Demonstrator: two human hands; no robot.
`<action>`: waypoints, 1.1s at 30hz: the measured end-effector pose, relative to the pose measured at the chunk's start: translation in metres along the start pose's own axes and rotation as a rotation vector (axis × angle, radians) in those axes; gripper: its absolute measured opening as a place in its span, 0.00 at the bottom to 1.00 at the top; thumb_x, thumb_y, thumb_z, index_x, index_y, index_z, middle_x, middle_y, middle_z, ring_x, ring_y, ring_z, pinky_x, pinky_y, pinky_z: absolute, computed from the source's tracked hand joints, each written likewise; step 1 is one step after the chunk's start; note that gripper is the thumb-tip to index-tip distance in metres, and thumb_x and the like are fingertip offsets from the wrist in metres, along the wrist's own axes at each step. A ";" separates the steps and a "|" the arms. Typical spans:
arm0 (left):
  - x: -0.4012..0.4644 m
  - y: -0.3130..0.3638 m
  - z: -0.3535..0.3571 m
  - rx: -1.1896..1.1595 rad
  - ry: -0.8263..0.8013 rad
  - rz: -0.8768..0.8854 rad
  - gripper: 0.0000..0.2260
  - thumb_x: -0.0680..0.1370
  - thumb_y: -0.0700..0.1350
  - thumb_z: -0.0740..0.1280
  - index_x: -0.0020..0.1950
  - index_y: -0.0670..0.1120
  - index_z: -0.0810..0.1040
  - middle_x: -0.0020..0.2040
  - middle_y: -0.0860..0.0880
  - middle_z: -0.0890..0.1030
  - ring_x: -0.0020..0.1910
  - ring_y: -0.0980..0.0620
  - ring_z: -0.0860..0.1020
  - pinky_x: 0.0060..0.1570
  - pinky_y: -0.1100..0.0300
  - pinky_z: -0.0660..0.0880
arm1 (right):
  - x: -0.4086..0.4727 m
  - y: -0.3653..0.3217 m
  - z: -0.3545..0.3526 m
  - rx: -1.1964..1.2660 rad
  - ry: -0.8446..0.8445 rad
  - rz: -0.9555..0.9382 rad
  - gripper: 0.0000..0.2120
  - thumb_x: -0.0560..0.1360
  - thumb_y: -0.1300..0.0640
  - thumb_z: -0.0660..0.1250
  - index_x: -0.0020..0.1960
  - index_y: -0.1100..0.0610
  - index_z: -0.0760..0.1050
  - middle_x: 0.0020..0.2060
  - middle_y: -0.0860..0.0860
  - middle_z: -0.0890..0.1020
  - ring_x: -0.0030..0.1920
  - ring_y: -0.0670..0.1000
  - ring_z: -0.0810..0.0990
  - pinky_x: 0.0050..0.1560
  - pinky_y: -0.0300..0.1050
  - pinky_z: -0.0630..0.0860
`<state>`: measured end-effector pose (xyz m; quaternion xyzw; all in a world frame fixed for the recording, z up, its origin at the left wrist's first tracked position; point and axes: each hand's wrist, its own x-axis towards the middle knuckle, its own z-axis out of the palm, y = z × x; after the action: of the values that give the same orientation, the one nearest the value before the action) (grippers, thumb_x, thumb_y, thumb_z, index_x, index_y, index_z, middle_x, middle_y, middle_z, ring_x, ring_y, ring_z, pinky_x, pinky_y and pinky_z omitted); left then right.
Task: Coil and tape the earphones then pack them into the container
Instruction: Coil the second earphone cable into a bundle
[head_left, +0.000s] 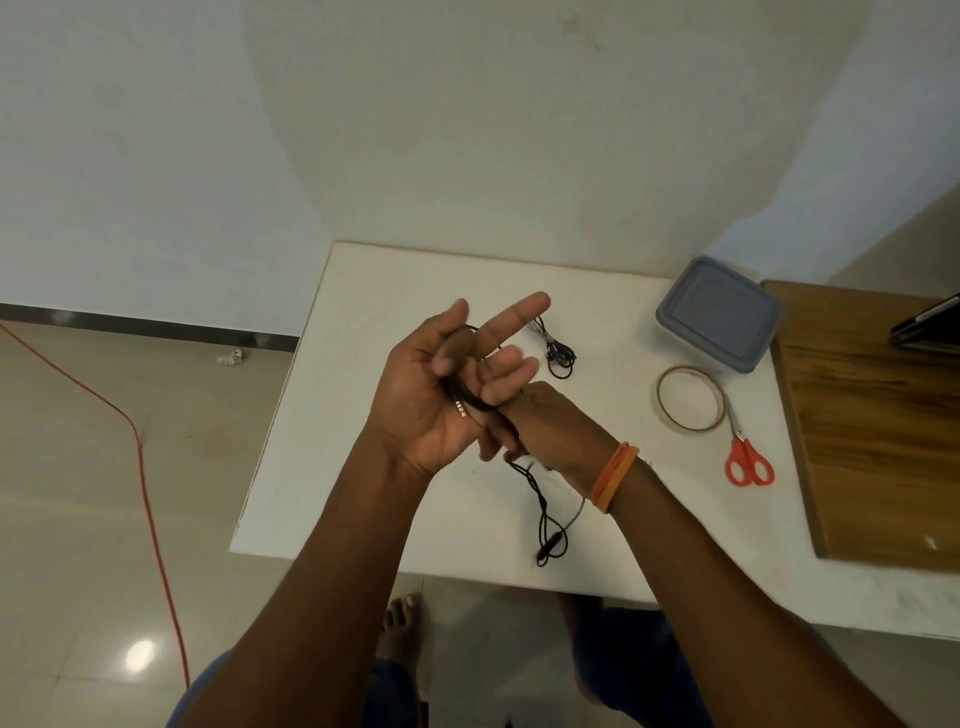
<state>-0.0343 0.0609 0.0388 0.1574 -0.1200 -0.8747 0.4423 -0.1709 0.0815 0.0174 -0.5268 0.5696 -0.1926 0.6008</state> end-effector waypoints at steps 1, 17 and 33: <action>0.000 -0.002 0.003 0.046 0.048 0.018 0.24 0.80 0.46 0.56 0.24 0.42 0.71 0.67 0.34 0.75 0.42 0.43 0.85 0.47 0.50 0.83 | 0.000 0.001 -0.001 0.031 -0.008 0.019 0.25 0.83 0.51 0.54 0.29 0.58 0.69 0.24 0.48 0.77 0.33 0.50 0.80 0.42 0.47 0.77; 0.011 -0.005 -0.012 0.264 0.478 0.311 0.18 0.84 0.47 0.57 0.67 0.35 0.72 0.35 0.49 0.81 0.30 0.54 0.79 0.50 0.55 0.81 | 0.005 0.017 0.013 -0.485 0.312 -0.497 0.12 0.81 0.54 0.61 0.43 0.54 0.79 0.26 0.43 0.71 0.28 0.47 0.72 0.30 0.48 0.72; -0.008 -0.036 0.008 0.037 -0.461 -0.506 0.28 0.85 0.53 0.54 0.69 0.27 0.66 0.19 0.49 0.64 0.14 0.54 0.65 0.57 0.48 0.78 | -0.005 -0.004 -0.014 0.200 0.285 -0.235 0.02 0.73 0.61 0.67 0.42 0.60 0.76 0.32 0.48 0.75 0.32 0.46 0.73 0.36 0.40 0.72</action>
<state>-0.0596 0.0894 0.0354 -0.0116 -0.1897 -0.9670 0.1696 -0.1834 0.0790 0.0259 -0.4951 0.5613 -0.3893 0.5369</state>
